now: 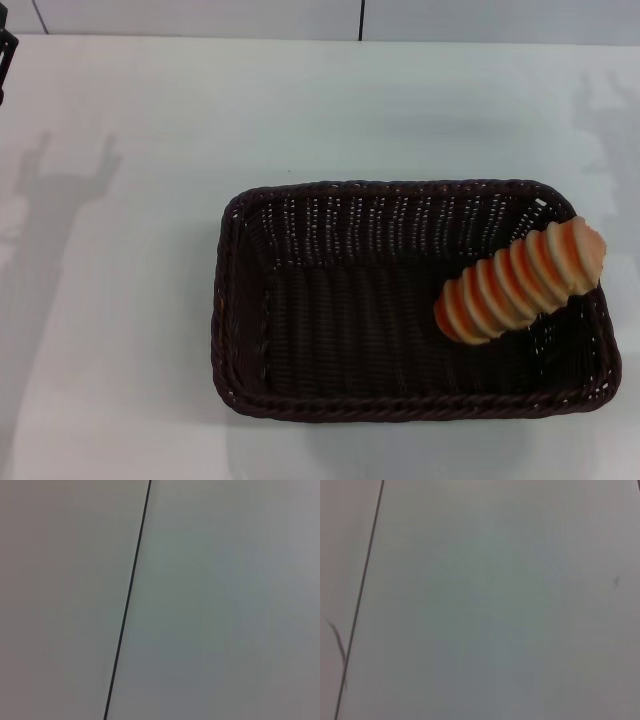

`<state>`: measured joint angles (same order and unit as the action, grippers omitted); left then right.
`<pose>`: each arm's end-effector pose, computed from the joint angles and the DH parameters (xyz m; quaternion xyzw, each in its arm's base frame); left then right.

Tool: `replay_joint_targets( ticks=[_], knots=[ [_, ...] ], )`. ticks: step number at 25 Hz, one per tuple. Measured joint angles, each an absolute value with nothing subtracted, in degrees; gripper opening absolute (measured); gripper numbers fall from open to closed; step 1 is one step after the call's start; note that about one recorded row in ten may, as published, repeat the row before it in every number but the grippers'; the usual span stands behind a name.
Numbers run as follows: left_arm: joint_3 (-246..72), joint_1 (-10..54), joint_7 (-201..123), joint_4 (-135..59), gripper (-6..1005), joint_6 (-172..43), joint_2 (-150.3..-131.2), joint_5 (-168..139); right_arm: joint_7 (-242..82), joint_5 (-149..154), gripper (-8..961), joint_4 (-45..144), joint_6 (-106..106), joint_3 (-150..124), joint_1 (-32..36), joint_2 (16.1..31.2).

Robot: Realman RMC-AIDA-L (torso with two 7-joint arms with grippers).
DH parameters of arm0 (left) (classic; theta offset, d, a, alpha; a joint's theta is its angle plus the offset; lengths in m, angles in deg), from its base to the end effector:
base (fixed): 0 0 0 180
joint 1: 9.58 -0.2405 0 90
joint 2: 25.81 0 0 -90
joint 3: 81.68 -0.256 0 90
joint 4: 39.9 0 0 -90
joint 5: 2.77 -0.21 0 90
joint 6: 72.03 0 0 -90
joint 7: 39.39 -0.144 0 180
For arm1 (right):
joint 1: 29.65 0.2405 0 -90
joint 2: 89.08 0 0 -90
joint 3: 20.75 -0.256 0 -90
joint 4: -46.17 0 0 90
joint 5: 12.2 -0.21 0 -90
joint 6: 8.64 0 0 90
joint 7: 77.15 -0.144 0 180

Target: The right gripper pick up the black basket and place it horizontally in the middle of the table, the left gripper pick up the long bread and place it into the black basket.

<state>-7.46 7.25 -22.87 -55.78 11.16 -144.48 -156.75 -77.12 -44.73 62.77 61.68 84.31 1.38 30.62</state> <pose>-0.3167 0.3003 0.0384 -0.6001 -0.1762 -0.4466 0.6398 0.2592 0.3847 0.0269 -0.6270 0.1224 0.3780 0.6701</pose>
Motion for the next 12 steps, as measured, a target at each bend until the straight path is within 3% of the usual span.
replay_joint_targets(
  ticks=[12],
  knots=[
    [-7.3, 6.1, -23.1, -55.8, 868, 14.0, -144.38, -156.7, -77.8, -44.7, 317, 63.6, 62.1, 84.8, 0.3, 30.76]
  ],
)
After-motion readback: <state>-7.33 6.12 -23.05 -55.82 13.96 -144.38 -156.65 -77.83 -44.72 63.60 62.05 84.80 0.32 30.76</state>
